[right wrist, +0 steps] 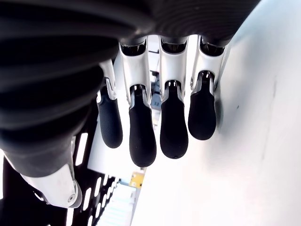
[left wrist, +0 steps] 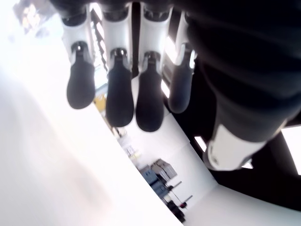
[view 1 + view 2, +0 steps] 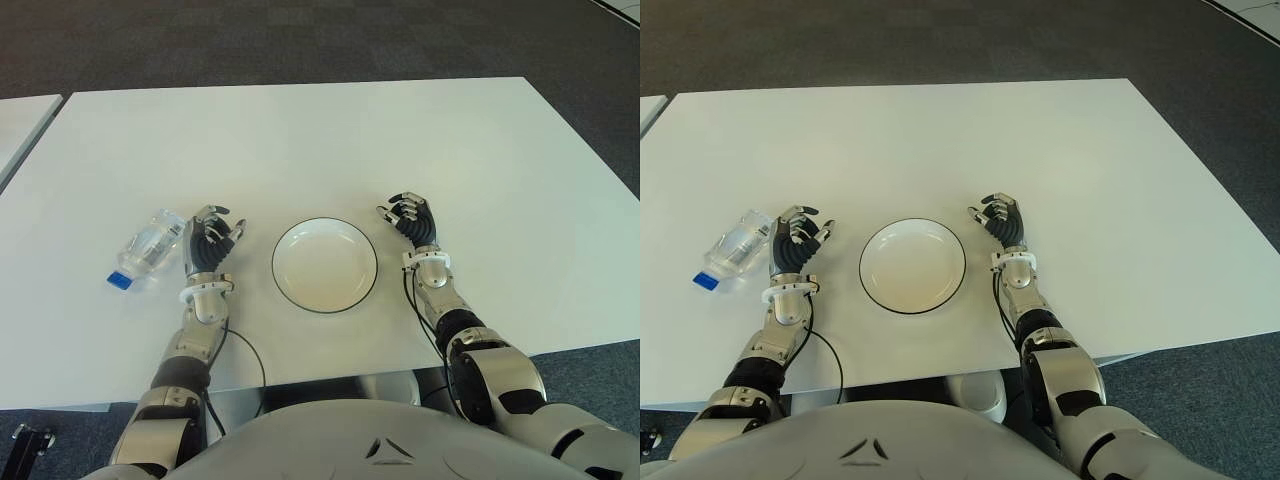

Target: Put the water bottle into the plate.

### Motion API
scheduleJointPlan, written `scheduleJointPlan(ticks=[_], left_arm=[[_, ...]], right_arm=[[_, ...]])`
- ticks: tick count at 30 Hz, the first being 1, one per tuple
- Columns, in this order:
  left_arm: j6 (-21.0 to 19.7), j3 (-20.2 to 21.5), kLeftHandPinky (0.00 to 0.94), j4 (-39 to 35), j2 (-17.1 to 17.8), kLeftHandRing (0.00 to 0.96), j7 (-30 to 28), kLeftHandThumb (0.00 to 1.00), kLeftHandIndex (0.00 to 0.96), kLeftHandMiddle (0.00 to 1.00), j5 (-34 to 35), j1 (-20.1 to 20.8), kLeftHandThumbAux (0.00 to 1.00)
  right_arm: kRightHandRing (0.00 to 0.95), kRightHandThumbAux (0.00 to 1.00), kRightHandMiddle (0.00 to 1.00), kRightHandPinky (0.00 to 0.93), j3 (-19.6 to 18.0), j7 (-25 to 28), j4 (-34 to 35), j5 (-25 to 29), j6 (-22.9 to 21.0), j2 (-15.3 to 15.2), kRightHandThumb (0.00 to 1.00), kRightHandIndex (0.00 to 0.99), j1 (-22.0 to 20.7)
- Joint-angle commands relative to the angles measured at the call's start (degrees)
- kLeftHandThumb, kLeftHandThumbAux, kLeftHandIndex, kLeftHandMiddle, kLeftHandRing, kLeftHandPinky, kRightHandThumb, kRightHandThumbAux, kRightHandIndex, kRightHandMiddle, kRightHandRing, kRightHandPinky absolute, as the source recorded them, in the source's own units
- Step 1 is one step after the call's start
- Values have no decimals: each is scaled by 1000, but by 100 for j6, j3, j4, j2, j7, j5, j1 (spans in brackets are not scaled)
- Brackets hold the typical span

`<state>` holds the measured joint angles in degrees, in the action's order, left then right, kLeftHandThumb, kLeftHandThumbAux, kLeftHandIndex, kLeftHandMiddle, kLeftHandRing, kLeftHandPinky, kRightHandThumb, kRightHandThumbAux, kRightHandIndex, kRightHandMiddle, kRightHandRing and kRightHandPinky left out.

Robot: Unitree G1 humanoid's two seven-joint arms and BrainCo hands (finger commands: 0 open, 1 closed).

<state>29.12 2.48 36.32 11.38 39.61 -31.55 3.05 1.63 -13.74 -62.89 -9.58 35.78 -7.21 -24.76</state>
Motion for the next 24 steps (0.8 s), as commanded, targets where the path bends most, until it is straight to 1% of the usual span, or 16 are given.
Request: scheduleJointPlan(ticks=[1,6,10,13,14,15,16,17,18,19,20,21,22,23,24], left_arm=[[-665,-280,672,-225,320,671,1266,706,431,671,-1043,-49,718],[-1293,-356,669,-536,385,669,2069,706,431,663,-1491,-122,718],[-1636,-399,667,-693,373,659,2515,705,431,644,-1604,-143,717],[-1879,-407,625,-954,365,620,2633,703,428,564,-1627,-218,718],[-1948,-415,544,-1026,365,526,2632,695,421,485,-1624,-241,719],[-1999,-425,491,-1077,367,465,2629,690,417,434,-1618,-257,720],[-2090,-408,473,-1175,371,444,2533,688,416,416,-1580,-295,721],[-2156,-399,383,-1246,376,342,2463,544,303,317,-1549,-323,726],[-2281,-356,325,-1353,383,276,2330,443,230,252,-1494,-362,732],[-2373,-270,288,-1316,457,243,2190,412,189,220,-1393,-360,726],[-2434,-214,196,-1281,515,165,2101,374,121,147,-1322,-357,707],[-2476,-182,137,-1262,553,115,2041,350,77,100,-1273,-355,694],[-2569,-156,116,-1241,574,98,1960,342,62,83,-1235,-351,690],[-2834,-152,74,-1309,515,62,1809,342,39,53,-1240,-362,661],[-3033,-154,47,-1361,473,40,1698,372,25,34,-1241,-369,580]], right_arm=[[646,729,640,622,73,10,-104,-97,-221,53,709,433,187],[646,730,637,614,79,11,-78,-70,-231,71,709,432,196],[647,729,642,605,85,-8,-109,-64,-223,81,709,433,184],[648,729,645,613,91,-20,-137,-71,-220,82,709,433,171],[649,729,647,618,93,-18,-141,-71,-220,81,710,433,168],[649,729,648,621,95,-17,-144,-72,-221,82,710,433,166],[649,729,648,622,97,-11,-152,-71,-219,82,710,433,161],[650,729,649,624,99,-8,-159,-71,-217,83,710,433,157],[650,729,650,625,98,3,-167,-65,-209,85,710,434,153],[649,729,650,619,93,12,-175,-55,-203,87,710,434,149],[647,729,649,609,90,15,-180,-50,-199,91,710,434,145],[646,729,649,602,89,17,-183,-47,-197,93,709,434,143],[646,729,649,600,85,16,-185,-43,-197,96,709,434,141],[645,729,648,596,81,10,-181,-39,-198,99,709,434,141],[645,729,649,594,77,4,-178,-37,-199,102,709,434,141]])
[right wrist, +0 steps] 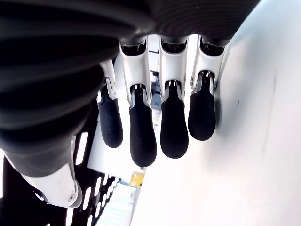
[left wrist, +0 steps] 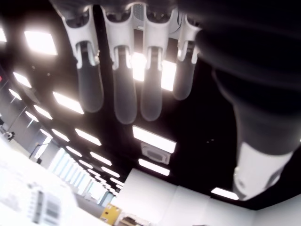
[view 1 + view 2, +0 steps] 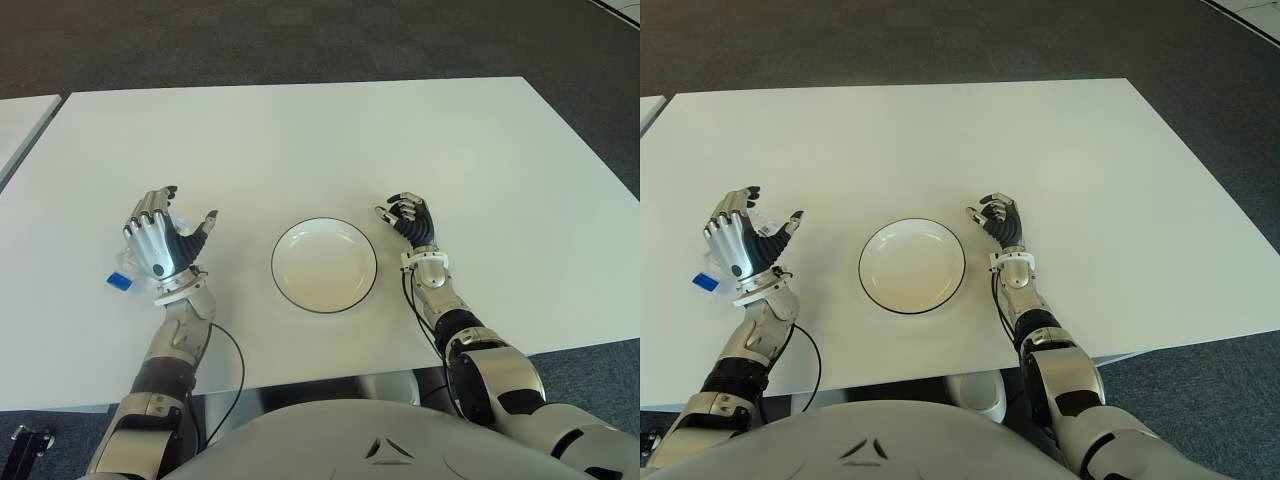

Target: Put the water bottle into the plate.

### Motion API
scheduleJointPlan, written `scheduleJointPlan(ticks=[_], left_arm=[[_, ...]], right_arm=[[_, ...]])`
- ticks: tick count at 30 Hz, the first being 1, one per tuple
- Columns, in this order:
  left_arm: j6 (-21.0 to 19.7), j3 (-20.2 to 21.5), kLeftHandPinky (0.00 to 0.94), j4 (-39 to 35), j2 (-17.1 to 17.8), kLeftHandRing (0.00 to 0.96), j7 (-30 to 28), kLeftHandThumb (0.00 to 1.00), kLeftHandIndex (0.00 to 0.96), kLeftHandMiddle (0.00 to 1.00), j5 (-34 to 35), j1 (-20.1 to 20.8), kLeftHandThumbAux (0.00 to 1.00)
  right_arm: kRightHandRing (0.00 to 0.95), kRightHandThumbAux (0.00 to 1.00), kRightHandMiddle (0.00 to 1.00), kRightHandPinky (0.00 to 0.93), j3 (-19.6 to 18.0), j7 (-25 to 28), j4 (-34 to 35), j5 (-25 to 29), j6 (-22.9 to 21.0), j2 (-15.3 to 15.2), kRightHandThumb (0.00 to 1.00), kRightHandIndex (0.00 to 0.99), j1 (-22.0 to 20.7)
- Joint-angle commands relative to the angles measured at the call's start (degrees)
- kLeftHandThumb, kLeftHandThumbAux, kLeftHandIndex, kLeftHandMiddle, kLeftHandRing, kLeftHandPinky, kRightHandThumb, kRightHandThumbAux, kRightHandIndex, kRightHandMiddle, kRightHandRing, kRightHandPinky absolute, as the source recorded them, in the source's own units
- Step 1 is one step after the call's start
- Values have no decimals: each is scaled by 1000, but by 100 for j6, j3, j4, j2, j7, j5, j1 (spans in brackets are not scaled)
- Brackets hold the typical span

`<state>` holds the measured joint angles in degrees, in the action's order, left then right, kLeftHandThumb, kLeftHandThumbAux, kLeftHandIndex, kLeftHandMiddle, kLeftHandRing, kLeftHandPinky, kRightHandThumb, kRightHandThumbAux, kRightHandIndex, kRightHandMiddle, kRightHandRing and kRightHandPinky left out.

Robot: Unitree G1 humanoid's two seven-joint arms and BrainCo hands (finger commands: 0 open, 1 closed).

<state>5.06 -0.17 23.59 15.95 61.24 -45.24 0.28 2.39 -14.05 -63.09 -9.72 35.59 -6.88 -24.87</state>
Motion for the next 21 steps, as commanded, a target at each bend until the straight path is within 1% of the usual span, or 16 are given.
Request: scheduleJointPlan(ticks=[1,2,3,4,5,6,13,19,21], left_arm=[[-899,116,37,-130,-30,32,-607,383,20,27,118,-90,551],[-1079,116,24,-166,-58,20,-700,419,12,17,111,-90,467],[-1247,117,15,-194,-78,13,-783,442,8,11,100,-87,412],[-1371,114,9,-227,-91,8,-845,463,5,7,93,-88,366],[-1584,124,7,-214,-122,6,-902,471,4,5,80,-61,350],[-1744,128,4,-210,-143,4,-944,494,2,3,73,-43,308],[-2542,112,0,5,-197,0,-1122,580,0,0,93,123,190],[-2964,41,0,178,-123,0,-1275,626,0,0,78,227,149],[-3030,21,0,203,-108,0,-1290,641,0,0,81,246,137]], right_arm=[[645,729,649,593,-1,30,-152,-20,-179,73,709,434,154],[646,729,649,597,-3,27,-150,-20,-178,75,709,434,155],[646,729,650,599,-5,27,-149,-18,-176,77,709,434,155],[647,729,651,604,-7,28,-148,-17,-174,78,709,434,155],[647,729,651,606,-12,37,-148,-9,-164,81,709,434,157],[648,729,652,607,-16,44,-148,-4,-156,83,710,434,159],[652,729,655,621,-35,39,-176,10,-128,89,711,434,149],[654,729,656,628,-32,40,-188,5,-140,95,711,434,143],[655,729,656,631,-33,44,-193,7,-139,97,711,434,141]])
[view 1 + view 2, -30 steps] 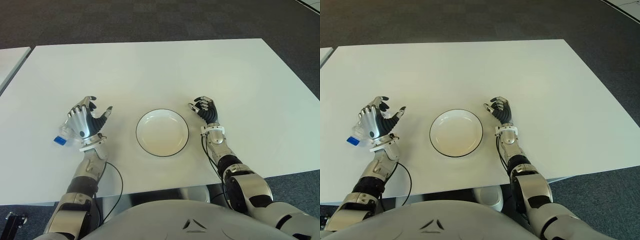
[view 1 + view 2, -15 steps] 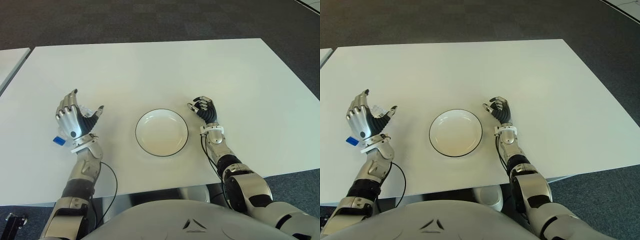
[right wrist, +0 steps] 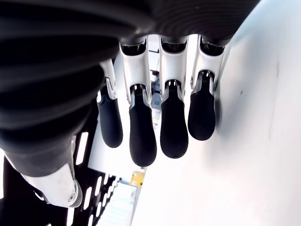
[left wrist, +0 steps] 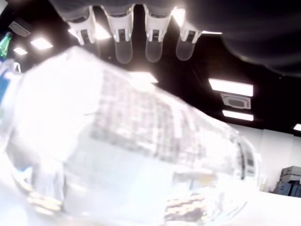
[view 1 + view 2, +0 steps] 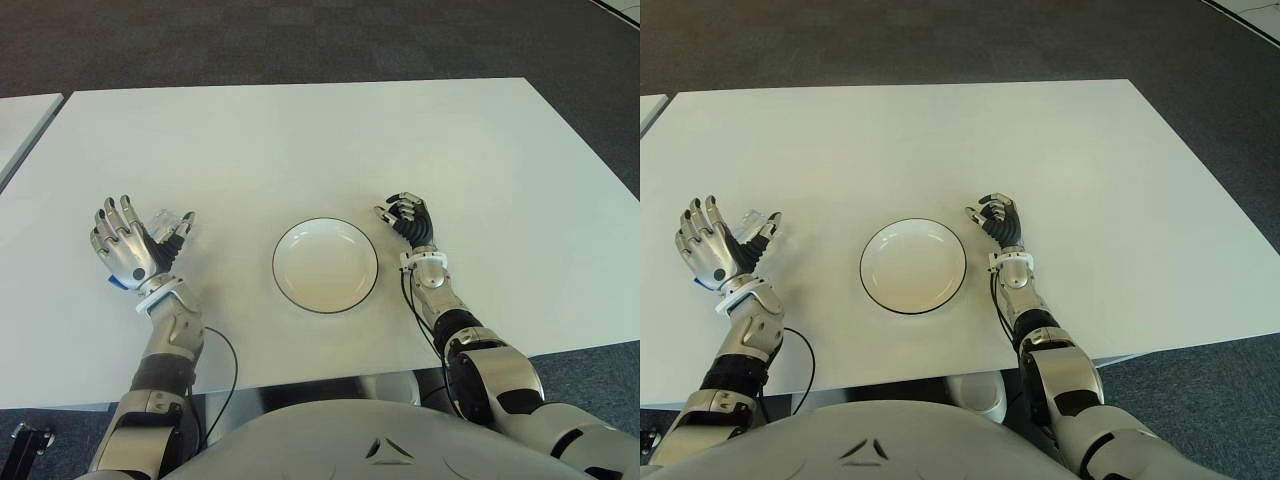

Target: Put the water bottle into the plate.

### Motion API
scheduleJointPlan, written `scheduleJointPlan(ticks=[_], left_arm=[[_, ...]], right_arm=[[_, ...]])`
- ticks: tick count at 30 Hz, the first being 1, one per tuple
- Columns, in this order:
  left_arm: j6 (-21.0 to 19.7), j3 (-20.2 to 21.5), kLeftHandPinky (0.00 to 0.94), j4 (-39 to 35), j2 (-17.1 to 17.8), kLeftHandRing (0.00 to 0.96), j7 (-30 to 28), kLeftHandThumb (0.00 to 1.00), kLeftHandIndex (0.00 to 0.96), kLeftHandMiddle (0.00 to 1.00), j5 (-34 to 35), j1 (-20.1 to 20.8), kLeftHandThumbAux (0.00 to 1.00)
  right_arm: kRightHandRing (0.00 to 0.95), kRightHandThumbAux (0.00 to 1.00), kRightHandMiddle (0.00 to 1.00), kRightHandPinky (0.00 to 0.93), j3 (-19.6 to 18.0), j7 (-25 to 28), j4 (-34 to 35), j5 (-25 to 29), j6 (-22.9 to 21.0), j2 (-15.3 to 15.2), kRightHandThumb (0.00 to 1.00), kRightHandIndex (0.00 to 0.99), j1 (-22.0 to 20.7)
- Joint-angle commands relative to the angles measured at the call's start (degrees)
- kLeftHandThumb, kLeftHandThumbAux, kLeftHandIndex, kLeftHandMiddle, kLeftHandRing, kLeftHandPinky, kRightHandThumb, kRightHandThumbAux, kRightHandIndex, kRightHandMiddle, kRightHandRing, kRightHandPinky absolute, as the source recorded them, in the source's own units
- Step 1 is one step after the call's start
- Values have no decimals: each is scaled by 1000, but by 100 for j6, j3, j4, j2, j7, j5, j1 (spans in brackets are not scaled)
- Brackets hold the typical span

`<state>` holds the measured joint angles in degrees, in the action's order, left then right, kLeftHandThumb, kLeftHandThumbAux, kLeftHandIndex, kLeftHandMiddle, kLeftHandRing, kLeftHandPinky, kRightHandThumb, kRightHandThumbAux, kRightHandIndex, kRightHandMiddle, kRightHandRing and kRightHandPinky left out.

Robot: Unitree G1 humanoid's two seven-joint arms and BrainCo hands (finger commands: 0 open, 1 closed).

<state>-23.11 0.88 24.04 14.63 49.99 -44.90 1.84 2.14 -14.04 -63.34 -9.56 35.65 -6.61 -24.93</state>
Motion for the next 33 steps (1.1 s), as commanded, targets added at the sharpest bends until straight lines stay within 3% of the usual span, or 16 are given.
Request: scheduleJointPlan(ticks=[1,7,11,21,27,33], left_arm=[[-218,-79,0,305,76,0,-193,644,0,0,79,161,134],[-308,-171,0,654,227,0,-417,683,0,0,138,311,85],[-123,-324,0,1417,402,0,-491,701,0,0,207,523,72],[-149,-1008,0,2571,766,0,-1169,726,0,0,136,1002,83],[-543,-1475,0,2448,861,0,-1986,733,0,0,42,1091,106],[-674,-1802,0,2319,1002,0,-2628,734,0,0,28,1089,133]], right_arm=[[655,729,656,632,-11,47,-172,-6,-145,70,711,434,146],[648,729,650,622,-29,61,-174,14,-141,79,711,433,149],[648,729,647,631,-29,45,-164,2,-164,76,710,433,154],[651,729,647,641,-35,59,-148,-8,-211,55,710,433,165],[653,729,648,642,-35,65,-142,-14,-214,36,710,433,172],[654,729,647,642,-39,99,-127,-2,-189,22,710,433,184]])
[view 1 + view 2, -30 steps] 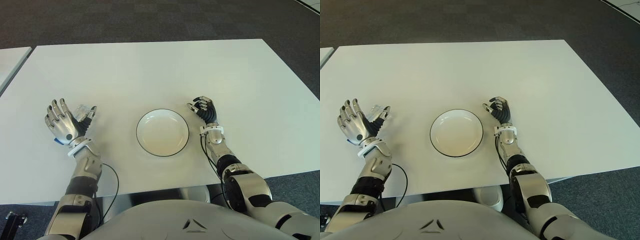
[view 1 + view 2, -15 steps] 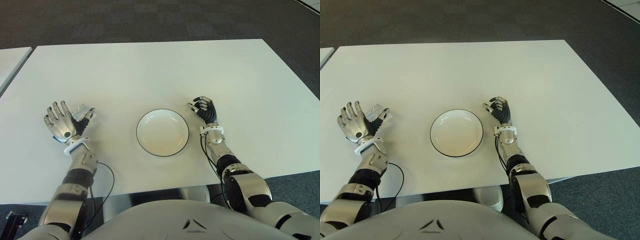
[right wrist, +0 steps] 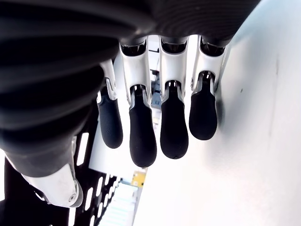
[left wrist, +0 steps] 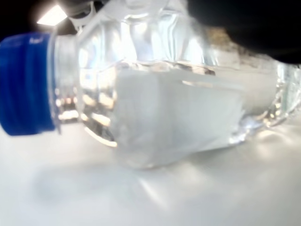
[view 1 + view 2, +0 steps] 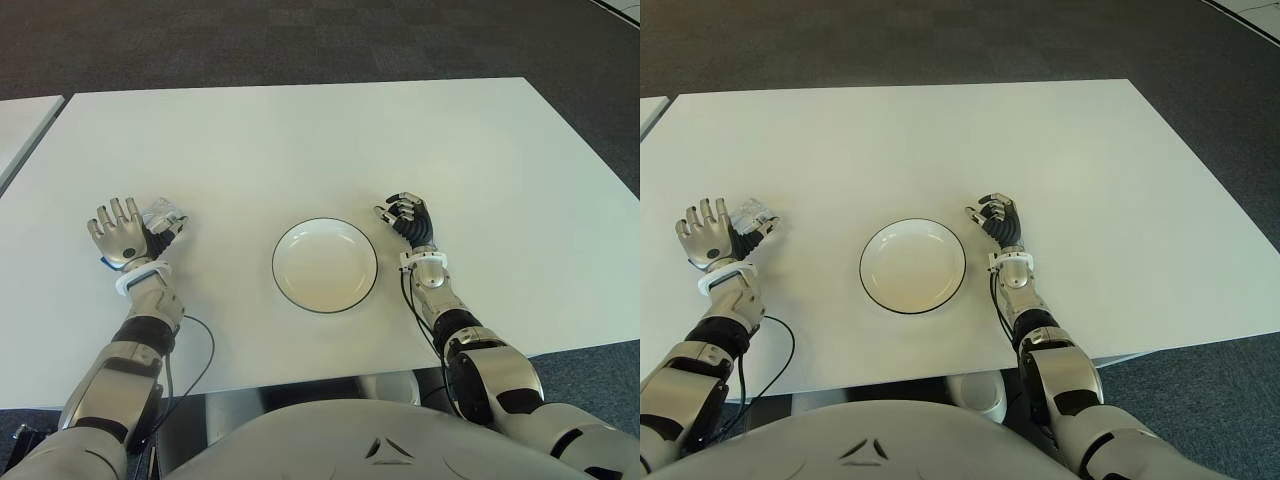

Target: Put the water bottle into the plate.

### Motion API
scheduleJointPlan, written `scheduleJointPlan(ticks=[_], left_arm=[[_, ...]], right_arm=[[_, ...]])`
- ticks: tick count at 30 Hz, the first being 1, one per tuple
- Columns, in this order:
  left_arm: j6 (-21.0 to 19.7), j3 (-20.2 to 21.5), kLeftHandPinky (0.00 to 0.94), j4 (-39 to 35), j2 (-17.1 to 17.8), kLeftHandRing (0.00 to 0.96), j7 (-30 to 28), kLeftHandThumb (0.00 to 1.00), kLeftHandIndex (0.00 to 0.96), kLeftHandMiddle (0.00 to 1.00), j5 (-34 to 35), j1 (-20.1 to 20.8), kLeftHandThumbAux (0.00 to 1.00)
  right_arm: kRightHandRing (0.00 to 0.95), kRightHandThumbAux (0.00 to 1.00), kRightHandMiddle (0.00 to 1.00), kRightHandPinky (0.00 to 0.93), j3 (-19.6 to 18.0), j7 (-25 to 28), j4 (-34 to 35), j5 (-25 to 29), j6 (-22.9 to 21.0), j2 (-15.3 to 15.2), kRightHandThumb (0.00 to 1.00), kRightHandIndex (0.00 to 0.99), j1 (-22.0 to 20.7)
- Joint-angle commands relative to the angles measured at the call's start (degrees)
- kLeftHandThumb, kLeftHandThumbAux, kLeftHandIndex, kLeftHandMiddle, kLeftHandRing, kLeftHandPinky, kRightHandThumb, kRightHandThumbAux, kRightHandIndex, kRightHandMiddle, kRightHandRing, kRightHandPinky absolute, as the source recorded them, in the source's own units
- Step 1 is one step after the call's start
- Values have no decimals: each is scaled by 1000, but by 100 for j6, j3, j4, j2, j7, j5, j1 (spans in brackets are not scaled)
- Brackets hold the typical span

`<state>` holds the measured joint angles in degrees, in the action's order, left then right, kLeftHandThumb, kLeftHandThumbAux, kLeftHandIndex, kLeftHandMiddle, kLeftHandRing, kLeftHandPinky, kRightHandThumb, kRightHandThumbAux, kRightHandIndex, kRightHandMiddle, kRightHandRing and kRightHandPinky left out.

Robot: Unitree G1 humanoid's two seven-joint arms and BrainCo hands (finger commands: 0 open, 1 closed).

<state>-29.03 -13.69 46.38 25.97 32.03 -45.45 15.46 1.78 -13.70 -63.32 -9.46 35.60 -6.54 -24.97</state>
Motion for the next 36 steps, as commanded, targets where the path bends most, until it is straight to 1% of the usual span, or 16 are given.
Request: scheduleJointPlan(ticks=[1,5,9,13,15,17,19,21,29,32,33,34,35,36], left_arm=[[-75,-381,0,67,-110,0,-910,733,0,0,87,-271,136],[-36,-501,0,-13,-33,0,-1182,732,0,0,113,-272,154],[45,-594,0,62,-10,0,-1359,729,0,0,148,-191,173],[149,-690,0,172,3,0,-1542,702,0,0,160,-93,191],[489,-764,0,803,-68,0,-1467,689,0,0,175,171,202],[695,-805,0,1173,-107,0,-1404,666,0,0,183,323,230],[610,-850,0,1071,-128,0,-1474,657,0,0,151,332,239],[616,-880,0,1003,-105,0,-1534,650,0,0,150,310,245],[882,-744,0,931,-79,0,-1432,667,0,0,438,237,299],[987,-588,30,882,-115,0,-1344,677,28,6,638,233,334],[1034,-497,62,817,-126,19,-1319,682,42,30,737,213,338],[1064,-440,169,771,-131,115,-1306,695,114,118,799,198,345],[1083,-406,238,740,-133,178,-1298,704,160,175,837,187,348],[1108,-372,262,710,-133,200,-1294,707,176,195,878,173,350]], right_arm=[[654,729,646,642,-6,70,-126,-10,-178,14,710,433,190],[654,729,646,645,-19,80,-120,1,-164,9,710,433,195],[653,729,647,643,-30,68,-131,-2,-144,9,710,433,195],[653,729,647,643,-53,82,-147,9,-120,9,710,433,195],[654,728,648,645,-66,103,-159,17,-111,6,710,433,195],[654,728,648,646,-72,116,-166,21,-104,5,710,433,195],[654,728,648,644,-74,122,-168,23,-99,2,710,433,196],[654,728,648,644,-79,137,-172,31,-97,-1,710,433,197],[656,729,648,650,-102,188,-168,63,-63,-2,710,433,210],[656,729,647,648,-103,185,-167,58,-49,-5,710,433,212],[656,729,647,647,-100,174,-166,50,-45,-6,710,433,212],[656,729,647,648,-98,166,-166,45,-43,-7,710,433,213],[656,729,646,648,-97,161,-166,42,-42,-8,709,433,213],[656,729,646,649,-95,157,-166,39,-42,-9,709,433,212]])
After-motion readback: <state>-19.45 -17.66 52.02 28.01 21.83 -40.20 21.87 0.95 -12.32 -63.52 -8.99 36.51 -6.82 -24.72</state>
